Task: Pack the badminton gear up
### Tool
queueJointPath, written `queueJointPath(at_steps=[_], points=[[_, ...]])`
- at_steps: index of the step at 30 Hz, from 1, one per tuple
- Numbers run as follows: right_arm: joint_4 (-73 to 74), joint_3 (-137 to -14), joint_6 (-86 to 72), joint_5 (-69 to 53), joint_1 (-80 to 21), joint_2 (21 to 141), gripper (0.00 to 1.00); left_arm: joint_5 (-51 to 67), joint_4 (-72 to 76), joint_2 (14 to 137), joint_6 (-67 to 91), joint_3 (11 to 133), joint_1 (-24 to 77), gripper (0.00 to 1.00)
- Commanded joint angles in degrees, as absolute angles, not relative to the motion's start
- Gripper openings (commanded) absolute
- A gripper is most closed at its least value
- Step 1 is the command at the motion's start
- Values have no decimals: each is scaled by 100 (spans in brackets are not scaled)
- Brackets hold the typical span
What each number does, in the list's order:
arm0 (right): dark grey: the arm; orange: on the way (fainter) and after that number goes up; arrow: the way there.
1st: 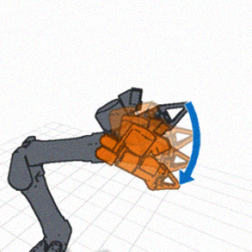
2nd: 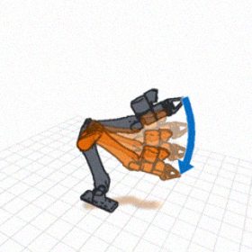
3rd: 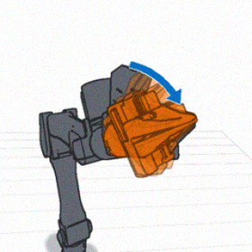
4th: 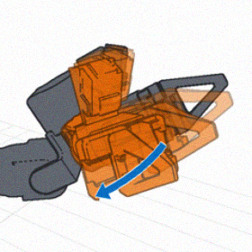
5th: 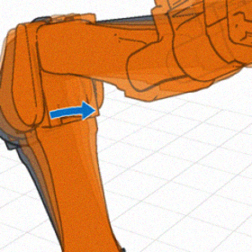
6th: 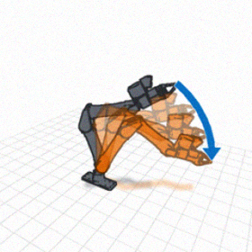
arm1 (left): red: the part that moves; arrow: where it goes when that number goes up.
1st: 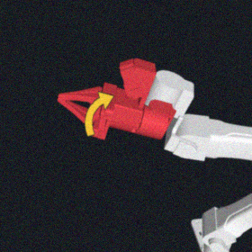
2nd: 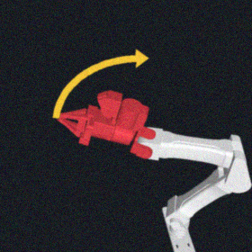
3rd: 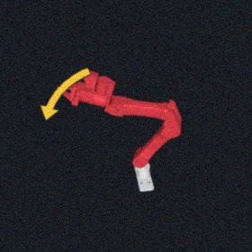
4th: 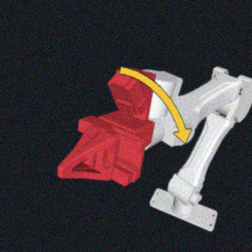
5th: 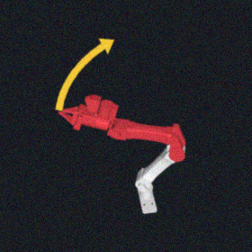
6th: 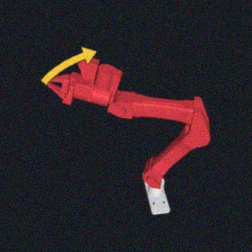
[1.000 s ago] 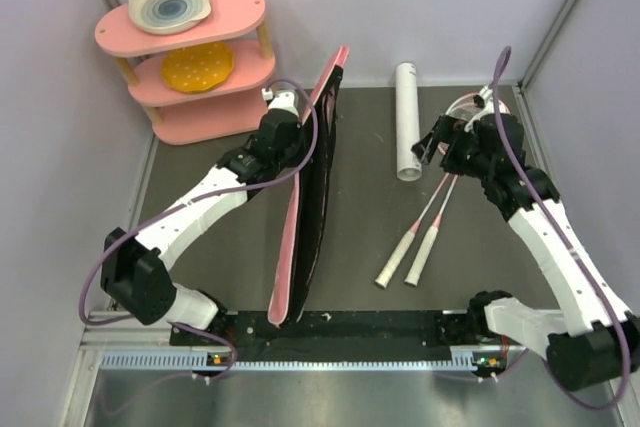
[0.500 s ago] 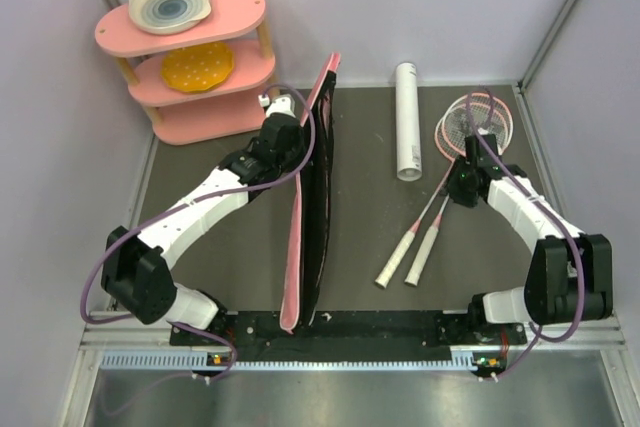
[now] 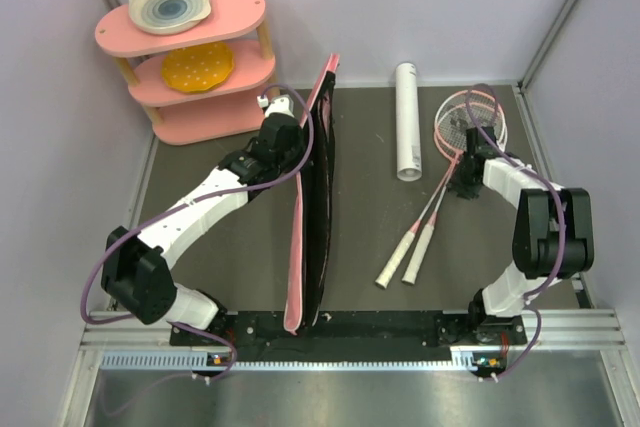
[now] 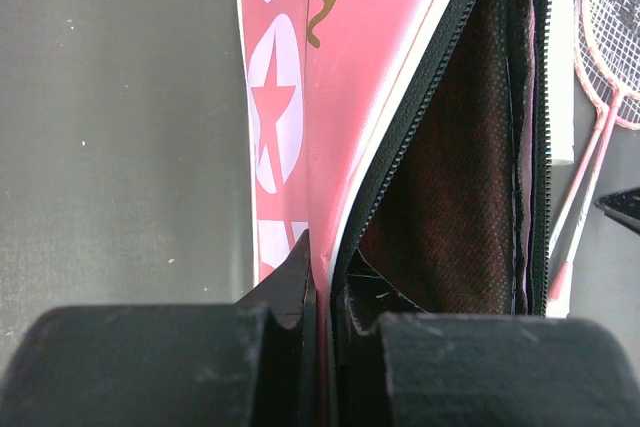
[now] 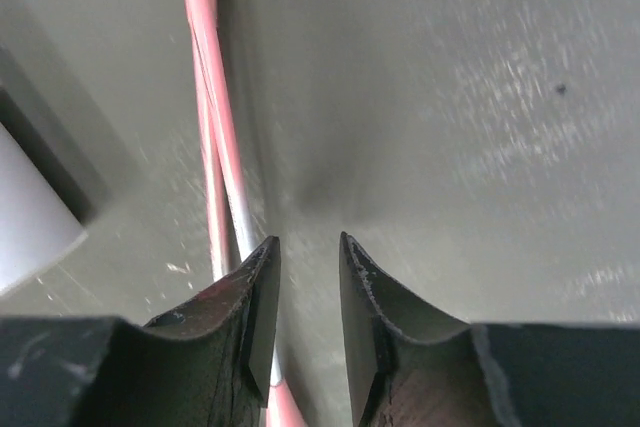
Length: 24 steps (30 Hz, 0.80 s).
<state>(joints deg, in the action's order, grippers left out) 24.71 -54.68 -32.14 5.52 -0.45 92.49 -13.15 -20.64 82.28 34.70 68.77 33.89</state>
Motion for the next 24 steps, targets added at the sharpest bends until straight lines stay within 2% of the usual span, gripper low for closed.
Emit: queueJointPath(at_steps=[1,6,12,17,24], points=[[2118,-5959,-3252,756,-26,9562,29,-1239,-1696,8165,3586,6873,3340,0],[2118,-6161,-3269,712,-26,9765,27,-1239,-1688,8183,3560,6873,3322,0],[2127,-5959,-3261,1081,-26,9291,31,-1186,-1696,8226,3569,6864,3287,0],[2083,-6046,-3076,932,-26,9184,31,-968,-1714,8288,3682,6882,3199,0],[2039,-6249,-3041,493,-26,9658,25,-932,-1714,8341,3639,6873,3190,0]])
